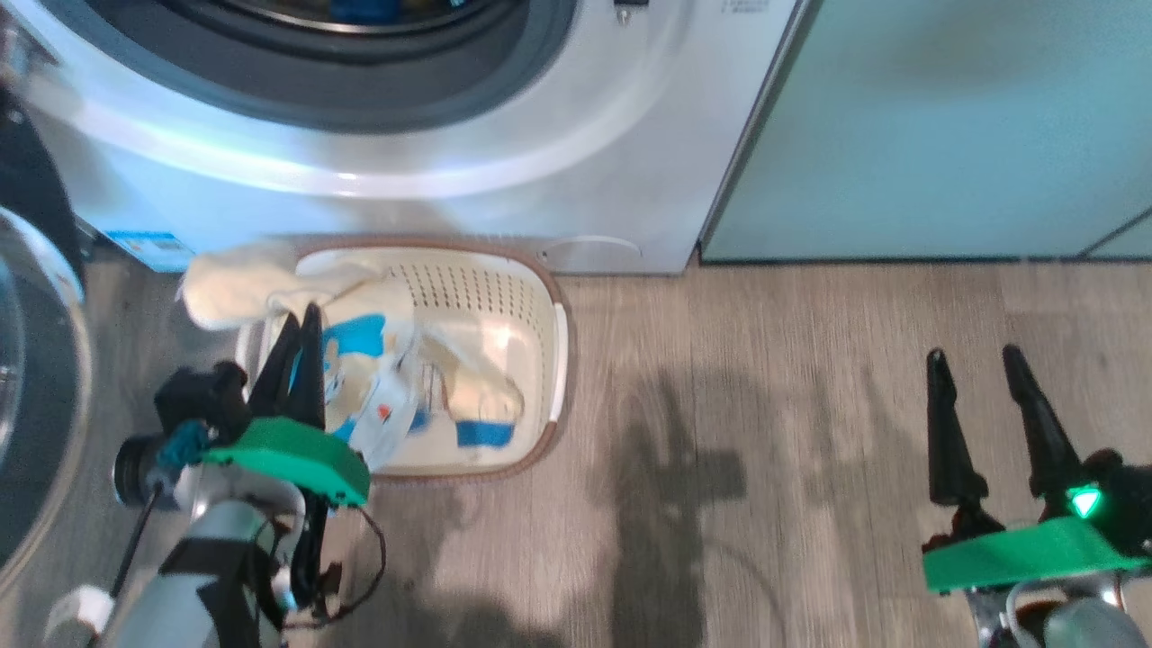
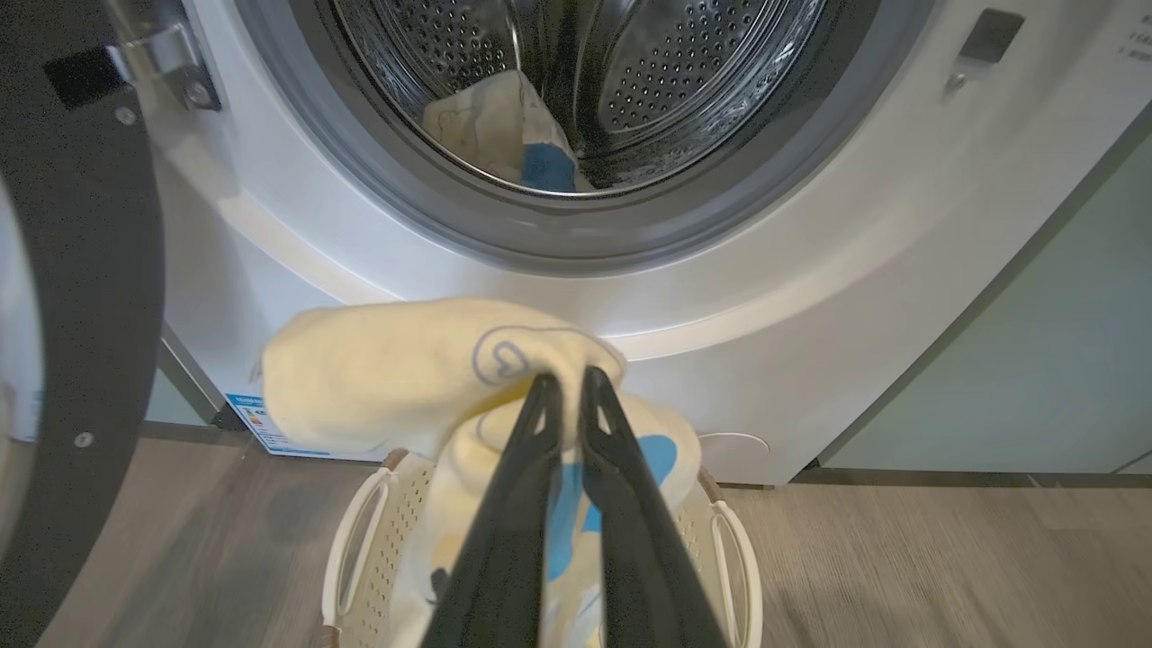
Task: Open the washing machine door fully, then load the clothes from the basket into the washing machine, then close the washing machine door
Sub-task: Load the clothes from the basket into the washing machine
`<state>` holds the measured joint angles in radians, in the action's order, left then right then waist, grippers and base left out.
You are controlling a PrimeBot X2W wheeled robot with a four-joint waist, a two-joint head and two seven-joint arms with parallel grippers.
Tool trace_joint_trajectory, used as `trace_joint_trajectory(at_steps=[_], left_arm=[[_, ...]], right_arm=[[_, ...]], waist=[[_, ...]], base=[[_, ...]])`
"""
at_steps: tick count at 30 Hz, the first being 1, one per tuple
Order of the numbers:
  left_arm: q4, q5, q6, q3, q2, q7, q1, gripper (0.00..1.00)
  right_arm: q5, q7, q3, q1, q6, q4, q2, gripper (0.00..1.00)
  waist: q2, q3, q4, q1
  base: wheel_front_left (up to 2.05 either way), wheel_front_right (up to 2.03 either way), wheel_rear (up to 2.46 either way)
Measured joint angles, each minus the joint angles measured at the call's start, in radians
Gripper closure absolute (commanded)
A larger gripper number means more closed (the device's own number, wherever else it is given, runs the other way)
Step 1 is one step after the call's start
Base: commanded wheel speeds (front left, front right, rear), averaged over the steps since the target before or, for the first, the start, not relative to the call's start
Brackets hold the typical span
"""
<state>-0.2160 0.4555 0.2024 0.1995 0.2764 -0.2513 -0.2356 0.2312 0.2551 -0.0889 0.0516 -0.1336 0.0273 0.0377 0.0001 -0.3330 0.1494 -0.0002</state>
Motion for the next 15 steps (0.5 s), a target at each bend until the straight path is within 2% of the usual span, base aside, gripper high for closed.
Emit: trace_joint_trajectory(at_steps=[15], left_arm=[[0.220, -0.014, 0.068, -0.003, 0.023, 0.024, 0.226, 1.00]], right_arm=[[-0.022, 0.000, -0.007, -0.108, 0.000, 0.015, 0.000, 0.00]], waist=[[0.0000, 0.192, -0.025, 0.0000]], base=[[0.00, 0.00, 0.00]])
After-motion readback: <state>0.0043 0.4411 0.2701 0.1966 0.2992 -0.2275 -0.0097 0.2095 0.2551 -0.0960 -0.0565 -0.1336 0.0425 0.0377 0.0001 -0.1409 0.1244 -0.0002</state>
